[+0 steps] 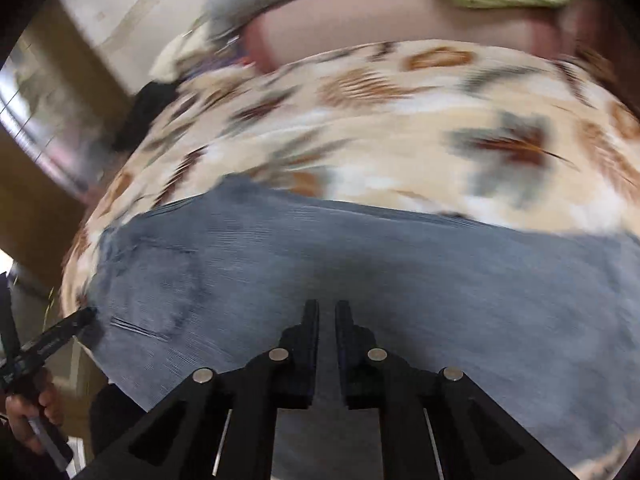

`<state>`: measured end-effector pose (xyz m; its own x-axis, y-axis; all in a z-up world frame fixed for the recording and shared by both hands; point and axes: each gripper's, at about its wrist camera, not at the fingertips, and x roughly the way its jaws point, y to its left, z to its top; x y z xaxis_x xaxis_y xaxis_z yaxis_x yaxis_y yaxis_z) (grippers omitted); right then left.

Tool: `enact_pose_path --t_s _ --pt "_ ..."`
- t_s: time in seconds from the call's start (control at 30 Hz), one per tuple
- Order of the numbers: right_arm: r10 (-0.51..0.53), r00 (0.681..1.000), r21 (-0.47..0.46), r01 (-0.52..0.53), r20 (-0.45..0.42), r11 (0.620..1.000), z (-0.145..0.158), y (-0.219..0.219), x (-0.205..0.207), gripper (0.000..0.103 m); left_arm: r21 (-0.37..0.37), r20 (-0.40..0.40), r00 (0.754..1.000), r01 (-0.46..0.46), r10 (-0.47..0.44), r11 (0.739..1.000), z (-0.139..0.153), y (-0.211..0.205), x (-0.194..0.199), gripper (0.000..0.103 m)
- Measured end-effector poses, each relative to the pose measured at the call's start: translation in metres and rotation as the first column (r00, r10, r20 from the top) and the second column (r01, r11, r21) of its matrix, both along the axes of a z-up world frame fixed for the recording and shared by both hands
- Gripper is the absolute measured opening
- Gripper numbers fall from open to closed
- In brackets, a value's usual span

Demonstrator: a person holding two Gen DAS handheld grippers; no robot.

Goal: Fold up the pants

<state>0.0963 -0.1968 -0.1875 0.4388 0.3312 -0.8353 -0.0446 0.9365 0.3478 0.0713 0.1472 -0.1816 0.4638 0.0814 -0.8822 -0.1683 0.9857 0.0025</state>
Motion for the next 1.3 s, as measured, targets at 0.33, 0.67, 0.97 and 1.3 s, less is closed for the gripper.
enact_pose_path --t_s 0.33,0.67,0.97,1.3 --pt "0.086 0.995 -0.009 -0.087 -0.045 0.996 -0.027 0.094 0.073 0.01 -0.101 -0.013 0.999 0.032 -0.034 0.994 -0.02 0.022 0.008 0.054" --pt "-0.025 0.998 -0.007 0.024 -0.064 1.0 -0.035 0.092 0.131 0.01 -0.067 -0.003 0.997 0.072 -0.072 0.995 -0.025 0.016 0.016 0.055" --pt "-0.108 0.992 0.019 0.107 0.068 0.994 0.01 0.03 0.079 0.017 -0.065 -0.01 0.995 0.099 -0.1 0.993 -0.026 0.011 0.015 0.066" --pt "-0.189 0.982 -0.079 0.188 -0.009 0.979 -0.005 -0.066 -0.041 0.025 0.15 0.045 0.985 0.156 -0.165 0.976 0.016 -0.055 -0.004 0.071"
